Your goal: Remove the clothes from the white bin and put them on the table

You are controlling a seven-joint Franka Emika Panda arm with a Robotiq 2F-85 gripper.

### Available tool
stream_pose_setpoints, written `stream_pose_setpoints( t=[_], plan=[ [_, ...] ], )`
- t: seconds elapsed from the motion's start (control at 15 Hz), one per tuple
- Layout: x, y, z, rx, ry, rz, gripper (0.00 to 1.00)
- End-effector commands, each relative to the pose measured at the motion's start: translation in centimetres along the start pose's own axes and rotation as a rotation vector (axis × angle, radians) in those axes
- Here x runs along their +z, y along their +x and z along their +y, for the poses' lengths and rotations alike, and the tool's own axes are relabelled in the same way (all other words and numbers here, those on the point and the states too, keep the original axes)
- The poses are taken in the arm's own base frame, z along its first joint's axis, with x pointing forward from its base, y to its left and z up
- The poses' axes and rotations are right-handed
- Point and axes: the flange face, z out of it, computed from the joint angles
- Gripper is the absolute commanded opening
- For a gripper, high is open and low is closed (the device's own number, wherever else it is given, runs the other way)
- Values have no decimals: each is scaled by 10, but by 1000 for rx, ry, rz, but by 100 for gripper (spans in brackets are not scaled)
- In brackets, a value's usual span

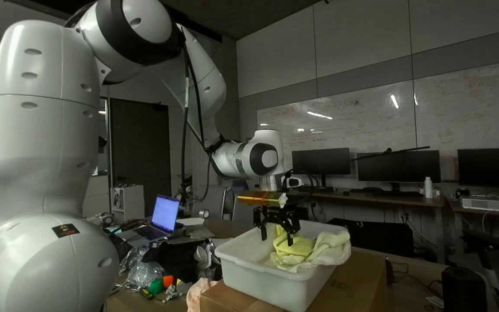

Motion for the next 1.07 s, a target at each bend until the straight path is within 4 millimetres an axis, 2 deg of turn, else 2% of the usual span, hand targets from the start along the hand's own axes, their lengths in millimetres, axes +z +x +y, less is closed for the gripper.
stream_pose_setpoints(
  t=[0.0,0.4,1.0],
  plan=[
    [-2,9,4,78,-30,90,100],
    [8,10,2,203,-153,159,100],
    [34,3,-3,349,-205,146,100]
  ],
)
